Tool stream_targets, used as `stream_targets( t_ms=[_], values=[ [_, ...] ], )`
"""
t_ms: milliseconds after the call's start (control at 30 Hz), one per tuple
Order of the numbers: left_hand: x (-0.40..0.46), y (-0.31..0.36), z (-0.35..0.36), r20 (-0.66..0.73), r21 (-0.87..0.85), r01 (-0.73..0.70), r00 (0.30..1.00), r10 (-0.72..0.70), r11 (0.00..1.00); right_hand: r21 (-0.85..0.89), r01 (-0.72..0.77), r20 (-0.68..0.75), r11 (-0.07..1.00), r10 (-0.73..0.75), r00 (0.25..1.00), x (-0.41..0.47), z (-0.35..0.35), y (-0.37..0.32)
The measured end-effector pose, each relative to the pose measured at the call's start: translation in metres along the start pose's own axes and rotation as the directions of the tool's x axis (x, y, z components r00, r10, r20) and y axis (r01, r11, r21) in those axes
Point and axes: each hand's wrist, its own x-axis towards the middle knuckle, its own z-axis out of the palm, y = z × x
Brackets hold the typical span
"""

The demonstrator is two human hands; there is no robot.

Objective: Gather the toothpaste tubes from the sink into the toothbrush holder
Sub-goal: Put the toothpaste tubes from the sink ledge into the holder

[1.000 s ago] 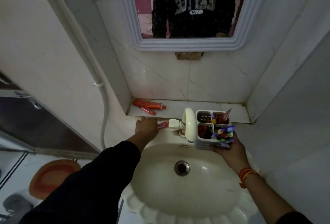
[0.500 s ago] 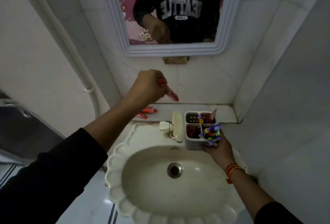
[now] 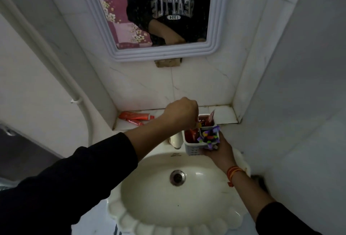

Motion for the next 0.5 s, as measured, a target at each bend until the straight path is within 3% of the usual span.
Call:
stream_targets(
  t_ms=[133,267,333,500],
  values=[
    [0.012,-0.02,0.001,-0.007,-0.197,0.06,0.998,-0.062,0.979,0.005,0.013,0.002,1.0,-0.013,1.0,0.001,-0.001,0.003],
    [0.019,-0.066,0.001,-0.128,-0.355,0.105,0.979,-0.159,0.929,0.029,0.024,0.027,0.999,-0.024,0.999,0.0,-0.001,0.003],
    [0.021,-0.097,0.012,-0.123,-0.289,0.162,0.971,-0.204,0.944,0.048,0.046,0.036,0.998,-0.048,0.998,0.0,-0.001,0.002],
    [0.014,-0.163,0.047,0.08,-0.052,0.304,0.951,-0.299,0.951,0.148,0.032,0.07,0.988,-0.043,0.997,0.002,-0.001,-0.003]
  ],
)
